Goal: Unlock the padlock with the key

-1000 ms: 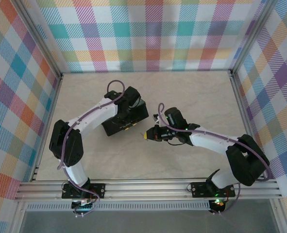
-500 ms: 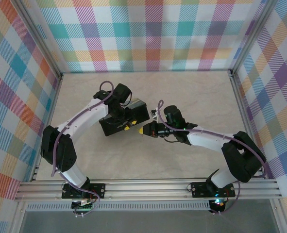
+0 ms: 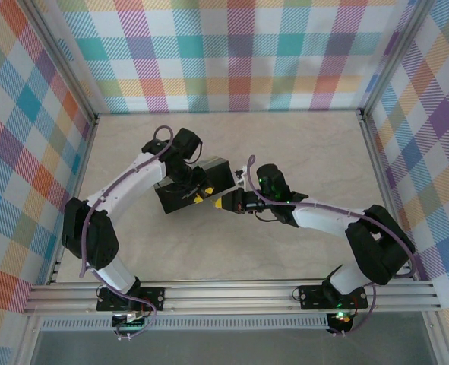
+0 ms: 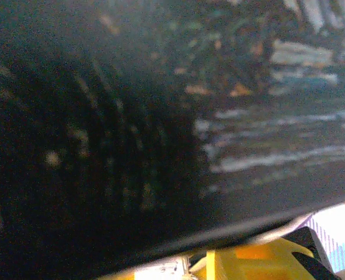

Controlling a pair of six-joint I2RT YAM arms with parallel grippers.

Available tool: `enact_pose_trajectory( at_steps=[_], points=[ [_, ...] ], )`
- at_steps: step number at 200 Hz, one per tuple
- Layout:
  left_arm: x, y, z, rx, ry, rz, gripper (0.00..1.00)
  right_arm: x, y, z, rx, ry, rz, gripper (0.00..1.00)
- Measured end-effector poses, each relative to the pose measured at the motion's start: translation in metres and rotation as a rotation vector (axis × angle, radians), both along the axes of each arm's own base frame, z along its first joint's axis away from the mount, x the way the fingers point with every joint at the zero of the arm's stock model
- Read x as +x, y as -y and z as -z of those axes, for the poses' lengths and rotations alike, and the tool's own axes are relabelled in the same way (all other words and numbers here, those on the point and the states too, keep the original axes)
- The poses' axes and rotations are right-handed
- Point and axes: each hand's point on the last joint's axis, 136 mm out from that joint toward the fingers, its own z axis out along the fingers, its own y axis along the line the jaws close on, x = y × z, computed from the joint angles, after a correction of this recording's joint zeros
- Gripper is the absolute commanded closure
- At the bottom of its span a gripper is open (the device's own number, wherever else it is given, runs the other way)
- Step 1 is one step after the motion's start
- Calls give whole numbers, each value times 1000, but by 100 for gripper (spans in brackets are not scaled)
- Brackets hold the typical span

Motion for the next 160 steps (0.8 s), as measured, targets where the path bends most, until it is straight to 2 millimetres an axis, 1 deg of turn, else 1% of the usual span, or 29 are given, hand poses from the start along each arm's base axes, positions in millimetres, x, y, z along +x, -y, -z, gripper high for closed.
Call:
enact_pose_trajectory(
  at_steps=[30,62,111,132,160],
  points=[
    [1,-1,-1,-15,-5,-1,100,1,-2,2,8,-5,-6,100],
    [4,-5,-5,-32,2,-6,100,10,-6,-6,70,-16,8,100],
    [4,-6,-7,-45,3,-4,100,15,-3,-11,127,-22,29,100],
    [4,-5,-8,-47,2,-3,100,18,0,-4,150,-44,40,100],
    [3,-5,-8,-52,0,-2,100,15,6,9,150,-80,39,100]
  ],
)
